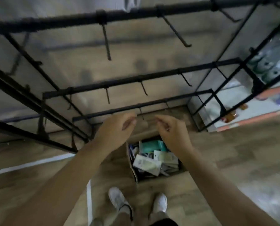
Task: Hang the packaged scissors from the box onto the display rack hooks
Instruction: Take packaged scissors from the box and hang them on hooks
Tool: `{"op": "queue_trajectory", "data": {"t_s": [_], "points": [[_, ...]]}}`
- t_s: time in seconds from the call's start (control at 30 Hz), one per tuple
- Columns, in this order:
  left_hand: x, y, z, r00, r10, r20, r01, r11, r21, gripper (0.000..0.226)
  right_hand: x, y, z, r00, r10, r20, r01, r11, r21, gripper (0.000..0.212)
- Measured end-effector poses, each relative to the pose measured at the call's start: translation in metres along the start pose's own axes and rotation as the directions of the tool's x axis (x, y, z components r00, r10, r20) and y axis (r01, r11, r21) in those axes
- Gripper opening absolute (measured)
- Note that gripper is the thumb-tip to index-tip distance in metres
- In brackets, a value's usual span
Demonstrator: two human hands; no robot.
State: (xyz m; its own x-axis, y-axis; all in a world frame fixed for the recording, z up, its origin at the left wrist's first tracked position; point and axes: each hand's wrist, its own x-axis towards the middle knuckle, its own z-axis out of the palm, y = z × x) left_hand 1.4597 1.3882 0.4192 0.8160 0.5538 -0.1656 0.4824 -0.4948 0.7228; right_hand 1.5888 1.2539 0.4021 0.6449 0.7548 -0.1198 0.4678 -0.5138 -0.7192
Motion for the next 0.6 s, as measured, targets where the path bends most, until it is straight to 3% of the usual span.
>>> {"op": "queue_trajectory", "data": {"t_s": [0.1,0.2,0.33,0.5,0.6], "points": [[0.026,-0.017,0.076,0.985,-0.116,0.128,0.108,0.992,0.07,0.033,-0.002,0.079,0.01,0.975,0.22,0.032,-0.222,0.97,0.094,0.031],[0.063,-0.045,0.157,0.952,-0.213,0.221,0.185,0.973,0.141,0.03,0.006,0.16,0.037,0.902,0.407,0.145,-0.425,0.894,0.139,0.032],[0.109,-0.096,0.266,0.873,-0.376,0.311,0.323,0.923,0.21,0.022,0.016,0.272,0.082,0.809,0.535,0.241,-0.574,0.809,0.13,0.036],[0.142,-0.159,0.397,0.796,-0.466,0.387,0.366,0.879,0.305,0.021,0.027,0.395,0.144,0.655,0.641,0.4,-0.718,0.694,0.063,0.039],[0.16,-0.193,0.462,0.738,-0.531,0.417,0.447,0.847,0.289,0.016,0.043,0.449,0.181,0.614,0.67,0.416,-0.752,0.658,0.051,0.038]]}}
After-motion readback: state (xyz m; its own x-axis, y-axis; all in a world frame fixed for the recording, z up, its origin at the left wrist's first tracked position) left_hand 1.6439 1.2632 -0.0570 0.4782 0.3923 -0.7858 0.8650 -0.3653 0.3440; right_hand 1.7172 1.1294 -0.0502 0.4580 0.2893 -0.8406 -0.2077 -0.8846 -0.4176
